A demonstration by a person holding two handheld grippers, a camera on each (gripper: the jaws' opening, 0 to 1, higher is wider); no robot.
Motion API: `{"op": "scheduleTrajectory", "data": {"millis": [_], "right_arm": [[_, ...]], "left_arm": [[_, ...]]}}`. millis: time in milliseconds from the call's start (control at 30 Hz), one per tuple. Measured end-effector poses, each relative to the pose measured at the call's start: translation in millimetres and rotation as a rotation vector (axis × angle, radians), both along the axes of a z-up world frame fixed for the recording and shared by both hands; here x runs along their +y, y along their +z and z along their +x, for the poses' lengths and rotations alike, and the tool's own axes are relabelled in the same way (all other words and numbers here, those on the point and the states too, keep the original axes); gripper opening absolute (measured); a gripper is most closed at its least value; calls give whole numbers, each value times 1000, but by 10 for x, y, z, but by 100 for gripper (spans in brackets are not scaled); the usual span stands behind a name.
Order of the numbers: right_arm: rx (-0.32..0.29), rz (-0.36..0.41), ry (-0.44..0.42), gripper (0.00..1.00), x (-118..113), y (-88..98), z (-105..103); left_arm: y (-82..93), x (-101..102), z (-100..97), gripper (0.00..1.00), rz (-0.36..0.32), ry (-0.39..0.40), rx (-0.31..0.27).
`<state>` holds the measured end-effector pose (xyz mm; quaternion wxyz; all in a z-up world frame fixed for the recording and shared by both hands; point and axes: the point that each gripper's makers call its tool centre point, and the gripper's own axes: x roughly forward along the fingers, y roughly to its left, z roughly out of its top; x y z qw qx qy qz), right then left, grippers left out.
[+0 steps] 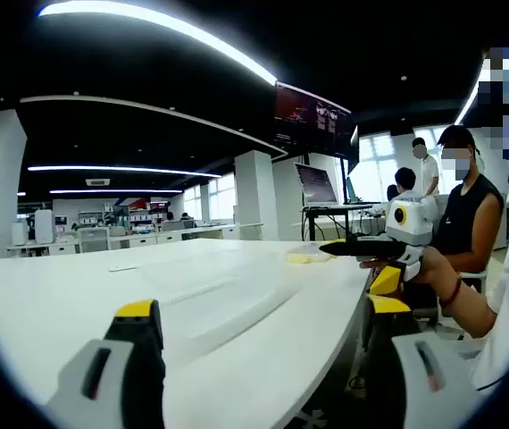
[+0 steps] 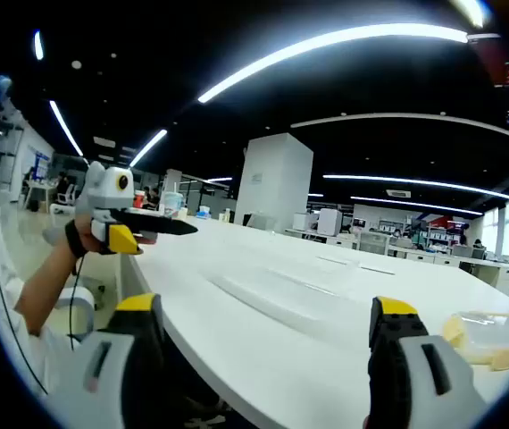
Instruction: Snap each plastic latch of the storage box into its locked position after aligning the lid with the box until every specified latch is closed and the lid sits flush.
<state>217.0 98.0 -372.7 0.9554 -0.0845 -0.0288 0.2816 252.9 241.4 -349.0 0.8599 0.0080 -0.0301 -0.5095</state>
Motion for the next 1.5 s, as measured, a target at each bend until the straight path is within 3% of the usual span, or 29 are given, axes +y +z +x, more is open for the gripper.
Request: {"op": "scheduleTrajectory", "data": {"millis": [700, 1500], "right_arm": [[-17, 10, 2, 94, 6, 94, -30], [-15, -21, 3, 93, -1, 72, -21]], "left_arm": [[-24, 10, -11, 92, 11, 5, 7], [-13, -24, -10, 92, 18, 7, 1]]}}
